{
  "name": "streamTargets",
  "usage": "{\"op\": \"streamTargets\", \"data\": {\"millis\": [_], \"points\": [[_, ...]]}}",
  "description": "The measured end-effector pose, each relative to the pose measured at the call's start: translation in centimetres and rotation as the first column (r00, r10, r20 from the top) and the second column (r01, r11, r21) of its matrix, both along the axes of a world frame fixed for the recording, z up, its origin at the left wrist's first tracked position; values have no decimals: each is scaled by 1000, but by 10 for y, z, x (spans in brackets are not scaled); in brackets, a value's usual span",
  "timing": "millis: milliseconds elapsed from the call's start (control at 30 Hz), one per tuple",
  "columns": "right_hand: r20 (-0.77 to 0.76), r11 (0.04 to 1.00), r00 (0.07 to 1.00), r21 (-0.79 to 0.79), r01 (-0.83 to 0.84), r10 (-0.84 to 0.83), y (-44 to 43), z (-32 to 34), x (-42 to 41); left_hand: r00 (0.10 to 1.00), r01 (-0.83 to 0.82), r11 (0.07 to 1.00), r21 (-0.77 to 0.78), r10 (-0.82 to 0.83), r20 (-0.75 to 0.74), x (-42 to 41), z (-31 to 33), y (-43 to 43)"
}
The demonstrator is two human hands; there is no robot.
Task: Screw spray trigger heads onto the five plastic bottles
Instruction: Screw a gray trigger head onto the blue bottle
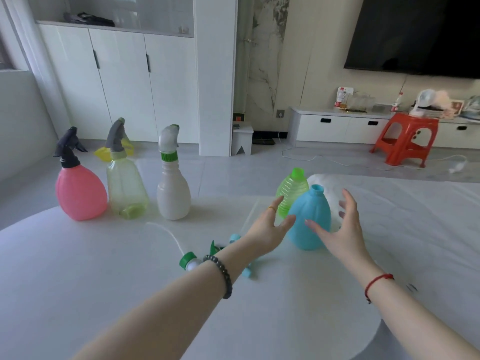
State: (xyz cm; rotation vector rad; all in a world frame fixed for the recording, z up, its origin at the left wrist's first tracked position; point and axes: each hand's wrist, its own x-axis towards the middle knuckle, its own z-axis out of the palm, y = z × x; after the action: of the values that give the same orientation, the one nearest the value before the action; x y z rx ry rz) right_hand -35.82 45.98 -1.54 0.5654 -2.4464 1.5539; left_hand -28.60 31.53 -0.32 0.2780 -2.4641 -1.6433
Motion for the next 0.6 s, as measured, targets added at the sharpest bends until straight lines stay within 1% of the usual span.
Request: {"op": "streamTargets", "data": {"millis": [100,167,233,333,433,500,567,600], "points": [[173,996,981,-11,-90,90,1,-11,-8,999,-4,997,78,2,33,-19,-1,12],[216,991,967,-21,-130,131,-2,-16,-11,998,-2,991,134,-7,68,-29,-4,17],[222,990,964,-14,-143,143,-6,-17,-15,996,4,982,187,-22,91,-34,-7,19],[194,990,972,19,-138,132,-8,-12,-14,998,-6,979,205,-6,61,-30,-7,18],[111,989,983,-37,-144,148,-12,0,-1,1000,-17,982,187,21,-22,-16,5,9],[45,981,981,-65,-184,187,-21,12,13,997,-29,993,114,38,-73,0,18,-6],[-1,968,970,-68,-242,242,-35,25,30,994,-45,999,18,46,-97,22,32,-28],[-15,959,962,-71,-273,273,-44,31,39,993,-48,999,-6,47,-108,34,38,-39]]}}
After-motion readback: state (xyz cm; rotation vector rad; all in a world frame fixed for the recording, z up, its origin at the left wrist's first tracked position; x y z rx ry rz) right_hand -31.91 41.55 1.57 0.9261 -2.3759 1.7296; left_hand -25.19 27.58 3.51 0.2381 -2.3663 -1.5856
